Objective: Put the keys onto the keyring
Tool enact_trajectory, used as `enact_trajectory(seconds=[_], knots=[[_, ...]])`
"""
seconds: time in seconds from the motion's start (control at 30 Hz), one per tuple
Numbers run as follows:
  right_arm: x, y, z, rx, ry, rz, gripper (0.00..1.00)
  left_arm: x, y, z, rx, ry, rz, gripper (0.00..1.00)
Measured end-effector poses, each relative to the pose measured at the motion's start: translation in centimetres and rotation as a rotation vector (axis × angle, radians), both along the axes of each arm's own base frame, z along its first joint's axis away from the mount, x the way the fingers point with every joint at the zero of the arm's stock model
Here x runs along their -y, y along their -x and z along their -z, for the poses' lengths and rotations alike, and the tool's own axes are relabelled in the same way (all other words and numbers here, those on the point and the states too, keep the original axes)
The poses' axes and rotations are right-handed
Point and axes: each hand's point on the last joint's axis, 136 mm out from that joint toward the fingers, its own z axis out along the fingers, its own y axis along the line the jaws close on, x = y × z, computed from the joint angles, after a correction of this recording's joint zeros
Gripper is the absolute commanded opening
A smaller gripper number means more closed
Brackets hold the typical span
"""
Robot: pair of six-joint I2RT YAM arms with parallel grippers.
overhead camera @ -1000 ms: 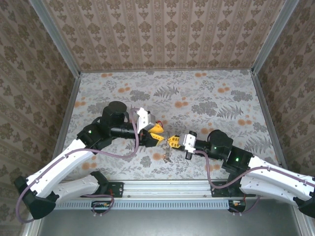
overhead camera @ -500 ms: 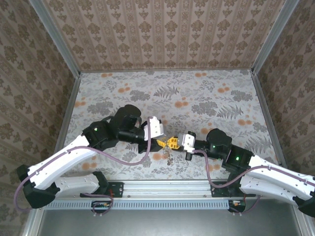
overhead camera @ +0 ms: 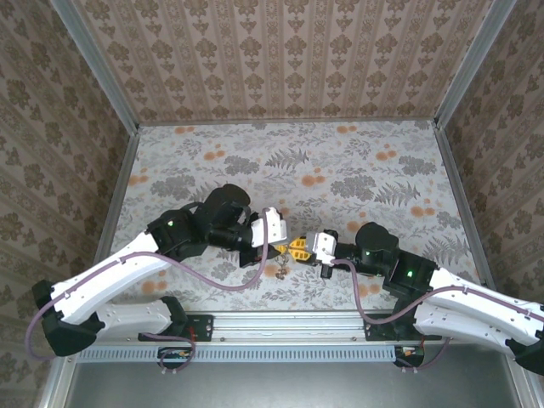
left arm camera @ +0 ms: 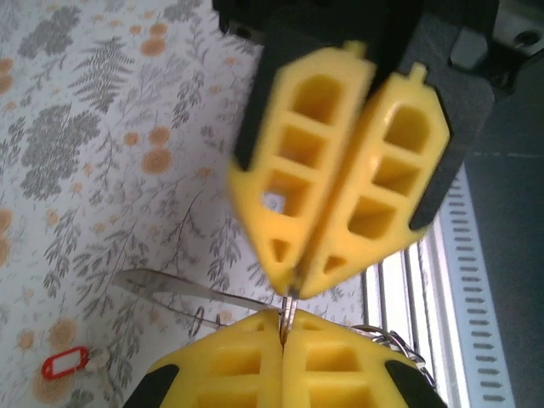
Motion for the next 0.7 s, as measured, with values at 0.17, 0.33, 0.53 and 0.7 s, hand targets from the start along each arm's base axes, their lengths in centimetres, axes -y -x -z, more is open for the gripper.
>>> enact_trajectory(seconds=[0.17, 0.33, 0.53, 0.7], knots=[[0.4, 0.5, -1.3, 0.023, -0.041, -0.006, 0.41, -0.3, 0.2, -1.4, -0.049, 0.119, 0.017, 0.0], [1.8, 1.4, -2.9, 0.052, -0.117, -0.004, 0.41, -0.2, 0.6, -2.6, -0.139, 0.25, 0.059, 0.0], [2.7, 2.0, -3.8, 0.06, -0.176, -0.004, 0.38, 0.0, 1.1, -4.4, -0.211, 0.374, 0.12, 0.0], [2.6, 1.9, -3.9, 0.058, -0.194, -0.004, 0.37, 0.1, 1.7, -5.8, -0.228, 0.425, 0.165, 0.0]])
